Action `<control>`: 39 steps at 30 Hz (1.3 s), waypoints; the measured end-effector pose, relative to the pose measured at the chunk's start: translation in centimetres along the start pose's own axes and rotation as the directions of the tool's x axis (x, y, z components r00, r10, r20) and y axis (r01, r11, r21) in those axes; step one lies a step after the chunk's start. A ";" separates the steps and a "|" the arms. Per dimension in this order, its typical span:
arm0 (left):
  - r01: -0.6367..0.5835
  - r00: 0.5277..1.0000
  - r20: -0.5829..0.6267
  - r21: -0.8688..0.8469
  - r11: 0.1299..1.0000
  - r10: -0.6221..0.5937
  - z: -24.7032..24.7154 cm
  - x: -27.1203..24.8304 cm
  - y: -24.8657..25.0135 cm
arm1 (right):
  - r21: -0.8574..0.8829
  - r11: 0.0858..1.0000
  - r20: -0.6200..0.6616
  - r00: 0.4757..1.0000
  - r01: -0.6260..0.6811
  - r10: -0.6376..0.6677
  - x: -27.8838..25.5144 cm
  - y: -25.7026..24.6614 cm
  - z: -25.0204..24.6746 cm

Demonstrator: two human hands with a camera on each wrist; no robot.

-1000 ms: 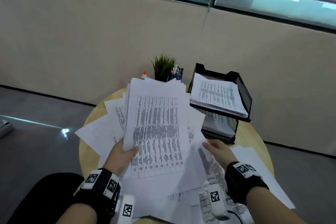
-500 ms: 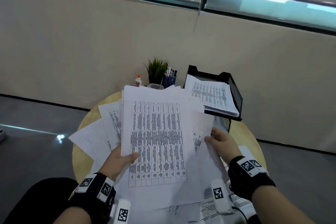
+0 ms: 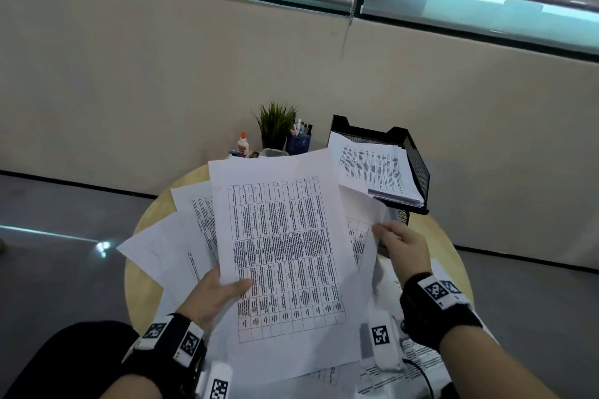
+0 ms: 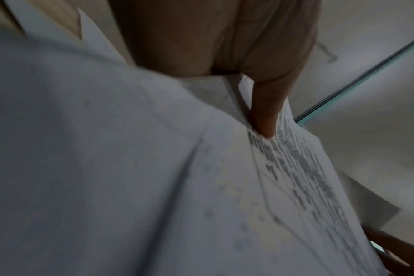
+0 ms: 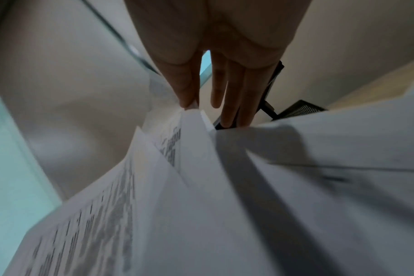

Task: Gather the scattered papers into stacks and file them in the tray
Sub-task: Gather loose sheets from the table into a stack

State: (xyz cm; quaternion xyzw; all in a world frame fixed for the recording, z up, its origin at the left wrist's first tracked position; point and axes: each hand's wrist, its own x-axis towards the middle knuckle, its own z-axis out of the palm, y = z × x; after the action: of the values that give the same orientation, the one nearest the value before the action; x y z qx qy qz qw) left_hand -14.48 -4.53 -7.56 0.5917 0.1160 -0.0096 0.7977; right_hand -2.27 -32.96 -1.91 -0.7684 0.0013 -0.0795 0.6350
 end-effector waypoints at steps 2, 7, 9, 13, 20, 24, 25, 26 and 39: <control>-0.007 0.998 0.061 0.013 1.000 0.006 0.0 -0.1 0.2 | 0.155 0.985 0.038 0.997 -0.071 0.066 0.3 -0.9 0.1; -0.006 0.991 0.133 0.041 0.999 0.000 0.1 -0.3 0.4 | 0.272 0.948 0.091 0.985 -0.164 0.144 1.6 -1.6 0.5; -0.013 0.993 0.120 0.028 1.000 0.010 0.2 -0.2 0.3 | 0.267 0.943 0.131 0.977 -0.200 0.170 1.7 -1.3 0.7; -0.030 0.999 0.041 -0.012 0.999 0.030 0.0 0.2 0.5 | 0.040 0.965 0.203 0.947 -0.260 0.247 0.9 0.1 0.7; 0.068 0.994 -0.095 0.064 0.996 -0.062 -1.0 1.8 -1.3 | -0.488 0.848 0.310 0.866 -0.208 0.391 -0.2 3.9 0.6; 0.162 0.981 -0.132 0.128 0.979 -0.145 -1.3 2.3 -2.1 | -0.552 0.808 0.257 0.880 -0.206 0.400 -0.6 5.3 0.6; 0.182 0.979 -0.123 0.151 0.972 -0.164 -1.4 2.3 -2.3 | -0.550 0.806 0.241 0.882 -0.220 0.405 -0.7 5.7 0.6; 0.193 0.979 -0.103 0.188 0.963 -0.176 -1.3 2.4 -2.5 | -0.549 0.801 0.222 0.882 -0.240 0.416 -0.9 5.9 0.6; 0.209 0.978 -0.074 0.310 0.928 -0.195 -0.5 1.7 -2.8 | -0.620 0.710 0.189 0.815 -0.334 0.548 -2.2 7.2 0.4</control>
State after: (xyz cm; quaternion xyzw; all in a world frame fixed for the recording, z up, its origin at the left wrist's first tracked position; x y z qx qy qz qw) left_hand -13.35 -4.68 -10.63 0.6966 0.1899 -0.0976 0.6850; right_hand -3.70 -33.71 -9.29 -0.8968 0.0952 0.2230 0.3701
